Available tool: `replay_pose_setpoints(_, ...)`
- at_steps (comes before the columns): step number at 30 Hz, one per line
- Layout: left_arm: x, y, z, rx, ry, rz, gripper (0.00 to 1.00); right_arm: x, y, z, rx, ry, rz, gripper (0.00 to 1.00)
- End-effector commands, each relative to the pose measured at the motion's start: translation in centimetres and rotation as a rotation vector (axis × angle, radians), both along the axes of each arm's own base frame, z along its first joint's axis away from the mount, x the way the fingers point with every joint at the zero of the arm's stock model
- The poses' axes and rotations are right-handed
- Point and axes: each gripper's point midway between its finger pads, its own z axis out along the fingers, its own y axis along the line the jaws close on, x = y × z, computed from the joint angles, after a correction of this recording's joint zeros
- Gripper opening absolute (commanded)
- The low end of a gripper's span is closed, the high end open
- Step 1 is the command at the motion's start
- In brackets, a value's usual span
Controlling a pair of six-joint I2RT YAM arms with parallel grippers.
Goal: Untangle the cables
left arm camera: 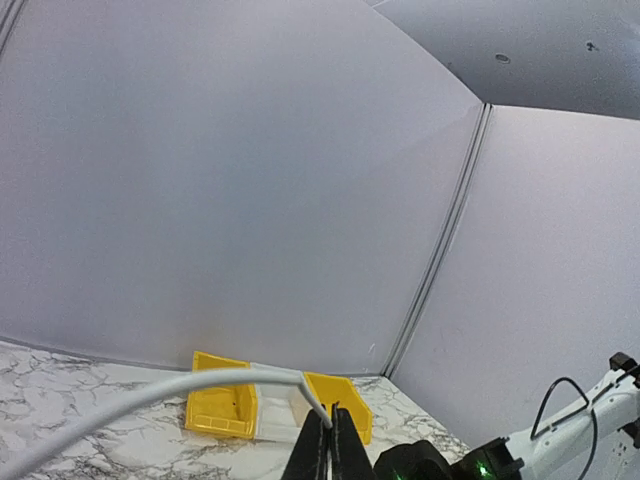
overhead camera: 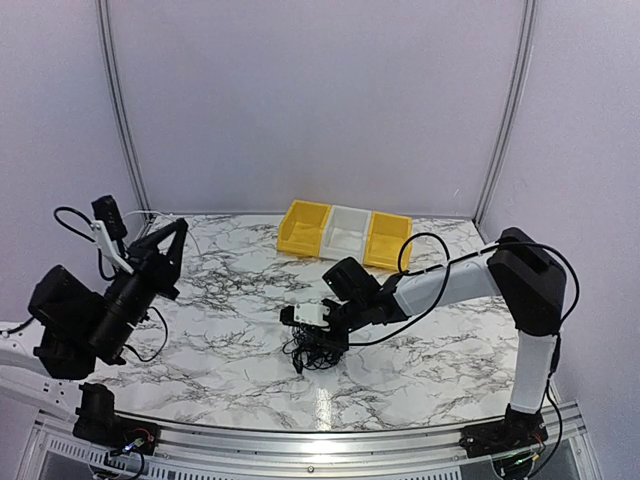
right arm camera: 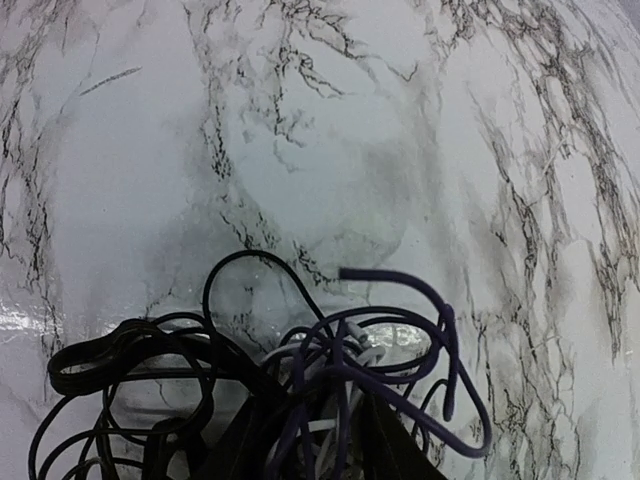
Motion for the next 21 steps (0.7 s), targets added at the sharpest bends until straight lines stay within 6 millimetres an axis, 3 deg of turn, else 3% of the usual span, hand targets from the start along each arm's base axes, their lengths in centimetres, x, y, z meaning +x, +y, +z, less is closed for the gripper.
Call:
replay_pose_setpoints(1, -0.3, 2.6, 3.3, 0.120, -0.049, 0.084, 0.00, 0.4, -2.4, -2.7, -0.086, 0.077, -0.053, 0.32)
replay_pose_setpoints(5, -0.3, 2.9, 5.2, 0.164, -0.040, 0.093, 0.00, 1.1, -2.9, -2.0, -0.074, 0.083, -0.071, 0.35)
replay_pose_setpoints(9, 0.2, 0.7, 4.7, 0.251, 0.027, 0.075, 0.00, 1.7, -3.0, 0.9, -0.040, 0.053, -0.077, 0.43)
replay_pose_setpoints(15, 1.1, -3.4, 2.4, 0.352, 0.111, 0.049, 0.00, 2.9, -4.4, 9.1, 0.082, 0.008, -0.120, 0.58)
replay_pose_setpoints(21, 3.9, -5.7, -0.3, 0.360, 0.188, 0.025, 0.00, 2.5, -8.4, 17.1, 0.238, -0.012, -0.158, 0.69)
